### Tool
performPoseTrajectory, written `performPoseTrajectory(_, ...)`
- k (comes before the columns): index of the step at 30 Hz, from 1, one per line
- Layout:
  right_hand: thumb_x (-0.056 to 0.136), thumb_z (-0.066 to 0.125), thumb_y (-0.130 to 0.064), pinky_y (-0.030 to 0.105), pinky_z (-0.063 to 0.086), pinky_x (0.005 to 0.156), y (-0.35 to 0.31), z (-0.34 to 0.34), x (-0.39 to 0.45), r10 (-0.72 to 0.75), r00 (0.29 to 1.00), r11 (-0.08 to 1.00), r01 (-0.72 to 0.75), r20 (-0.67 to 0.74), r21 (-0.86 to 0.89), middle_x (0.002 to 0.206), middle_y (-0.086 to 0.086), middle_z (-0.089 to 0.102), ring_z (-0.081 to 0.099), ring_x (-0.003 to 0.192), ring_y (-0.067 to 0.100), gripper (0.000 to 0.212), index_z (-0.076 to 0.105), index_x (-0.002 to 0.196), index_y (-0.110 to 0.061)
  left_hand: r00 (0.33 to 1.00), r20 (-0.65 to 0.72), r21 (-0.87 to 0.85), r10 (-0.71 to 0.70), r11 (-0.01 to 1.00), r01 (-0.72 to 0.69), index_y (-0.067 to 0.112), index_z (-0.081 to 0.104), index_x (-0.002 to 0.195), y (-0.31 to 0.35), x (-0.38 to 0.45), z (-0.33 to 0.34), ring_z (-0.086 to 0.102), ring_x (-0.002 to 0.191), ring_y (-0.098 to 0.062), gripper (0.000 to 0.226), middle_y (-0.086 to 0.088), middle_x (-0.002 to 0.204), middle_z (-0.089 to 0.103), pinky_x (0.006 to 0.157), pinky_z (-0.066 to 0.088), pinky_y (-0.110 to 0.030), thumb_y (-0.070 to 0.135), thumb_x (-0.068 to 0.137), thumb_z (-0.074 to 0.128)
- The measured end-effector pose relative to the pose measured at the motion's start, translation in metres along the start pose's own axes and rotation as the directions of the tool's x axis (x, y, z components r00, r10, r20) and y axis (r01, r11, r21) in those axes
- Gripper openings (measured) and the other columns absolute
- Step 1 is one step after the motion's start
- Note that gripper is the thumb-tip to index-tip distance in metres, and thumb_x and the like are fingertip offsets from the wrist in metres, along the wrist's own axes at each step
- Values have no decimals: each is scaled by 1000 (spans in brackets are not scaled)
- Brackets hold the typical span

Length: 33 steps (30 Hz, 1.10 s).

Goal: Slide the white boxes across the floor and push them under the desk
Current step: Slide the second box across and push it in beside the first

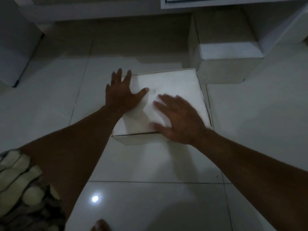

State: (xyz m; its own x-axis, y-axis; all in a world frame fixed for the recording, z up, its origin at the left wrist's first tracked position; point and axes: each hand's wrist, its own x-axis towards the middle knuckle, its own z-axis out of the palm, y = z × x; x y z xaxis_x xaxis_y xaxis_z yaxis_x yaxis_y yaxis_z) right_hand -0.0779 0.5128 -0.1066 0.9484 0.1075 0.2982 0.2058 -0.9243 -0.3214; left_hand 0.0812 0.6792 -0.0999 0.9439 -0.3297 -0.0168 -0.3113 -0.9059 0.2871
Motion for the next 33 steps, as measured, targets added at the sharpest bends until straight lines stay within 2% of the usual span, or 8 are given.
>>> performPoseTrajectory(3,79,41,-84,46,16,119,5,1,-10,-107,975,989,125,196,-79,158,9,30,22,148,21,100,39,148,-12,986,71,49,151,987,-154,22,15,155,0,18,5,5,149,-26,87,-7,162,14,119,6,-54,74,87,35)
performPoseTrajectory(9,87,56,-64,42,14,121,21,-4,0,-156,946,978,187,284,-86,160,8,22,17,149,20,84,34,151,-14,981,49,58,186,980,-188,22,30,150,-13,19,5,31,140,-28,89,-10,151,37,117,14,-51,80,84,29)
performPoseTrajectory(14,91,57,-57,35,6,122,28,-11,9,-190,921,974,219,342,-49,162,3,17,11,150,15,80,27,153,-18,996,-10,68,85,994,-84,21,34,148,-28,2,-3,35,131,-35,83,-13,144,41,107,33,-45,75,85,43)
performPoseTrajectory(21,89,68,-41,30,8,122,49,-29,20,-127,907,990,94,402,100,161,-5,19,11,149,8,77,30,152,-19,997,14,228,-71,972,66,21,34,147,-29,-23,-15,41,123,-39,86,-19,137,44,100,35,-50,79,82,37)
performPoseTrajectory(25,90,68,-35,28,9,121,64,-38,24,-26,895,998,0,445,57,161,-7,16,9,148,6,75,28,152,-21,981,18,249,-194,951,183,21,36,146,-17,-44,-18,43,120,-39,90,-19,132,46,98,36,-50,82,80,33)
performPoseTrajectory(29,91,58,-6,25,9,120,61,-45,19,82,935,984,-130,344,120,160,1,23,20,148,13,62,37,148,-14,973,17,208,-229,953,220,16,36,146,2,-67,-16,44,120,-36,97,-16,131,47,94,40,-48,85,77,34)
performPoseTrajectory(31,89,57,-11,21,9,118,47,-44,12,111,966,975,-151,233,162,157,1,30,25,145,11,59,42,146,-14,982,42,157,-185,972,176,15,35,147,2,-74,-16,45,121,-34,107,-14,132,47,95,42,-46,90,71,35)
performPoseTrajectory(33,89,61,-36,27,11,120,27,-39,3,79,983,987,-100,168,124,158,3,30,24,146,12,67,39,148,-13,980,144,12,-141,990,141,13,25,151,-7,-80,-18,44,126,-32,123,-13,140,42,100,40,-42,96,60,40)
